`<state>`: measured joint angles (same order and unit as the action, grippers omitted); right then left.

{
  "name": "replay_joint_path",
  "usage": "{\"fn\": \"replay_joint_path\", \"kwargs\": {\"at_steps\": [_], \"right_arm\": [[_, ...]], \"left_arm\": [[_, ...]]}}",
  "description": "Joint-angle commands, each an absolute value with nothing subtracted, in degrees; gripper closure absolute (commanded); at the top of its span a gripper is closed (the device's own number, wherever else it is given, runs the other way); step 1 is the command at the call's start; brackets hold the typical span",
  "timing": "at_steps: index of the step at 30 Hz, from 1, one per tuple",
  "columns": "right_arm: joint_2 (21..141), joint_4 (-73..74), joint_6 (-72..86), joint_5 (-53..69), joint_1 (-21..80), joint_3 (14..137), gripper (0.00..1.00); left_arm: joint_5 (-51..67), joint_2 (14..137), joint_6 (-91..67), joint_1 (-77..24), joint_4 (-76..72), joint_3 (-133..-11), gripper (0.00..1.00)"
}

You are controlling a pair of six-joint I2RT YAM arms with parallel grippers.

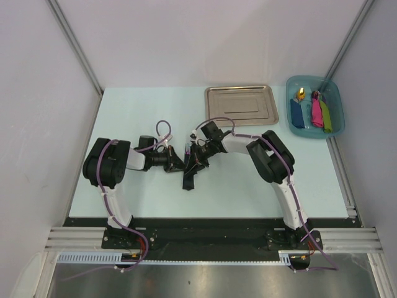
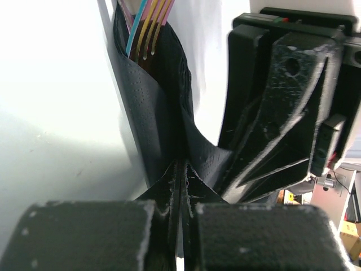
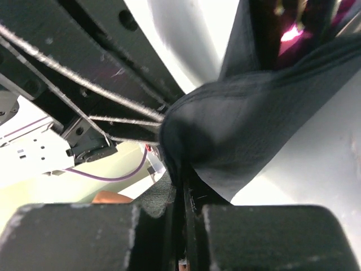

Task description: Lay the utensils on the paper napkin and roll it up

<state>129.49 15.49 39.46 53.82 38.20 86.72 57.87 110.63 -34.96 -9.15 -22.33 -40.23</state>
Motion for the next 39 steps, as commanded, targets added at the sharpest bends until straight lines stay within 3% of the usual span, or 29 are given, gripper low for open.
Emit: {"fn": "replay_joint_path", "kwargs": {"at_steps": [1,9,12,24,29,34,38,39], "right_arm": [[130.43,8.71,43.67,54.32,38.32,85.61,0.89],[130.70,-4.54,48.77,53.79,37.79,79.64,0.77],[130.69,-8.16,50.71,53.53,37.53,77.52,0.66],[131.48,-9.93,52.21,51.77,37.35,74.97,0.45],[131.49,-9.14,51.95,50.80,37.35,74.79,0.41],[130.78,-8.17,51.07,49.48,37.18,74.36,0.27],[130.69,-8.35,51.06,48.78,37.35,74.62,0.20],[130.69,-8.52,51.15,48.69,37.44,74.62,0.11]], "left_arm": [[53.09,111.44,-30.94,-9.58,-19.16,-40.43,1.00],[53.26,111.09,-30.85,-9.58,-18.28,-40.61,1.00],[53.26,110.66,-30.85,-9.58,-18.11,-40.69,1.00],[54.23,105.21,-32.17,-9.58,-16.96,-41.40,1.00],[54.05,102.40,-32.17,-8.97,-15.74,-41.75,0.98],[53.17,98.97,-31.47,-6.69,-12.66,-42.71,0.91],[53.08,96.33,-28.57,-3.17,-7.32,-42.89,0.73],[53.26,95.72,-27.69,-2.56,-5.99,-42.80,0.68]]}}
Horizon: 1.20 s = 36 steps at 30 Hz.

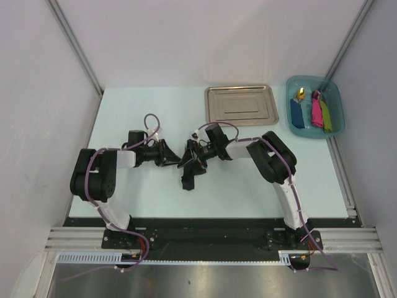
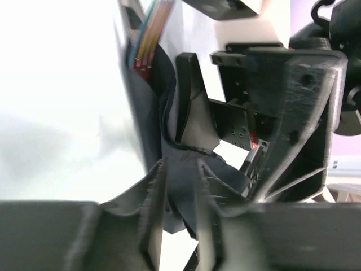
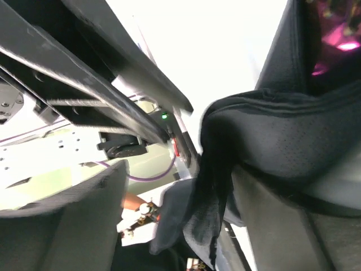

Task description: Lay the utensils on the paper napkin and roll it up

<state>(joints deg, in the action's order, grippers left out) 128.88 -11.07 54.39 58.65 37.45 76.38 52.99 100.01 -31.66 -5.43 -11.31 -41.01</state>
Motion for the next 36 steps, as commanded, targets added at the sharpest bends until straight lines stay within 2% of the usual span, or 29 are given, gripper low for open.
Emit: {"fn": "replay_joint_path", "kwargs": {"at_steps": [1,2,5,6,12,15,21,24,26,31,36], "right_arm": [[130.61,-8.87,51.41,48.69,37.62,74.62,0.10],[130.69,-9.49,51.68,48.87,37.70,74.97,0.09],[130.69,-8.97,51.77,48.87,38.06,75.58,0.07],[130.69,-8.88,51.68,48.87,38.14,75.76,0.01],[131.04,-6.77,51.33,48.16,38.50,76.72,0.00],[131.05,-5.19,50.72,48.16,38.67,77.17,0.00],[131.22,-2.55,49.75,47.55,38.94,78.48,0.00],[131.74,-0.19,48.17,47.90,39.11,79.89,0.00],[131.92,2.46,47.38,47.72,39.37,80.59,0.00],[132.01,2.81,47.29,47.29,39.64,80.86,0.00],[132.27,3.69,46.85,47.20,39.81,81.65,0.00]], "left_arm": [[53.61,94.49,-26.64,-2.03,-4.24,-42.02,0.63],[53.87,93.70,-26.11,-1.15,-3.35,-41.49,0.51],[53.79,90.89,-24.61,0.17,-0.44,-39.29,0.39],[53.96,90.36,-24.52,1.74,-0.44,-38.33,0.38],[55.02,80.00,-23.30,8.17,1.67,-34.28,0.37],[55.02,72.11,-15.14,8.70,5.79,-34.80,0.37],[53.62,61.27,13.05,8.00,20.10,-36.91,0.31],[47.48,55.12,33.41,2.04,26.97,-37.79,0.32],[38.47,49.85,35.67,-7.17,25.15,-36.92,0.34],[26.47,46.05,39.11,-28.34,20.75,-34.28,0.34],[17.59,51.92,37.26,-38.75,15.04,-34.71,0.39]]}}
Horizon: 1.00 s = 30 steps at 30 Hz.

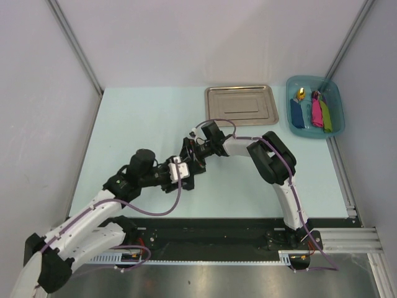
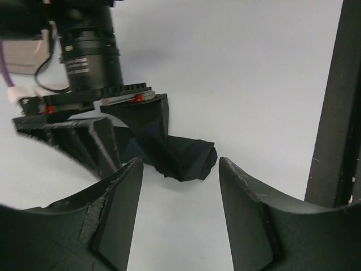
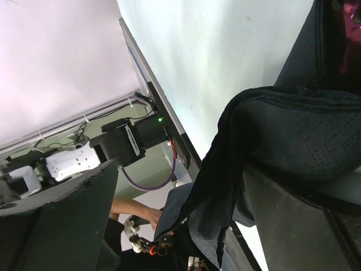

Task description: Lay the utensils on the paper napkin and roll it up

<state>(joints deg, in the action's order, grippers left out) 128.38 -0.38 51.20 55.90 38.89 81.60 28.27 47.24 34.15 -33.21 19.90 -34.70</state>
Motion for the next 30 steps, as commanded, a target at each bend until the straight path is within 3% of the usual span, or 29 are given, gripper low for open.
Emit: {"fn": "replay_joint_path", "kwargs": {"at_steps": [1,20,30], "right_arm": [[132.28,3.95,46.76,47.28,39.81,81.91,0.00],[132.45,4.22,46.67,47.46,39.38,82.44,0.00],[132.10,4.39,46.32,47.64,39.38,82.62,0.00]], "left_arm": [[14.71,53.25,37.35,-41.11,14.33,-34.80,0.40],[0.98,71.36,40.25,-47.55,5.80,-34.89,0.58],[-2.81,73.65,41.13,-47.55,7.99,-33.75,0.93]]}}
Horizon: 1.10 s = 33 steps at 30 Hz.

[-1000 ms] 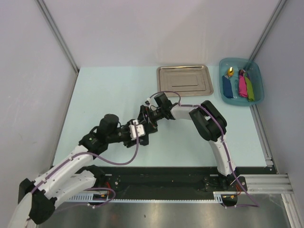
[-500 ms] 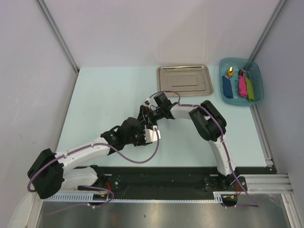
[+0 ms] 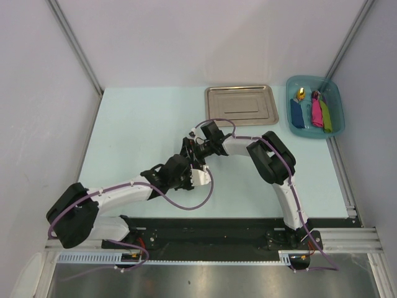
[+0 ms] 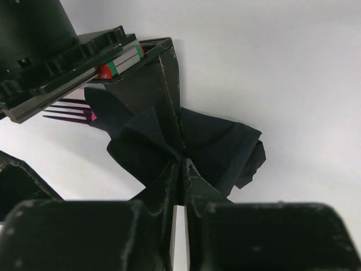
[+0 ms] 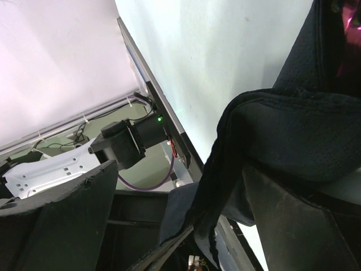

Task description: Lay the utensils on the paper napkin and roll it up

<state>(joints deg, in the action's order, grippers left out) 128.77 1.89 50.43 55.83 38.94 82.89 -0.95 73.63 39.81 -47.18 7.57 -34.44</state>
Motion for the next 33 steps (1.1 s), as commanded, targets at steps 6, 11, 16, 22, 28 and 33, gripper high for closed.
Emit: {"fn": "replay_joint_path", "kwargs": {"at_steps": [6,11,16,22,28,33], "right_arm": [[131.75,4.66,45.88,47.55,39.29,82.35,0.00],[131.31,5.10,45.26,47.46,39.20,82.27,0.00],[130.70,4.84,45.09,47.20,39.29,82.27,0.00],[130.96,4.92,45.00,47.20,39.02,81.91,0.00],[131.57,4.40,45.17,47.11,39.02,81.74,0.00],[131.48,4.04,45.26,46.93,39.02,81.39,0.00]], "left_arm": [[-5.00,74.88,39.20,-47.55,9.75,-32.78,0.98],[-6.42,76.99,38.06,-47.55,9.93,-32.87,0.99],[-6.15,78.57,37.53,-47.55,10.46,-33.05,1.00],[2.95,75.16,35.17,-45.71,17.46,-34.88,0.86],[31.53,62.68,27.35,-29.99,24.88,-37.09,0.74],[41.82,59.32,10.86,-15.93,20.49,-36.74,0.65]]}}
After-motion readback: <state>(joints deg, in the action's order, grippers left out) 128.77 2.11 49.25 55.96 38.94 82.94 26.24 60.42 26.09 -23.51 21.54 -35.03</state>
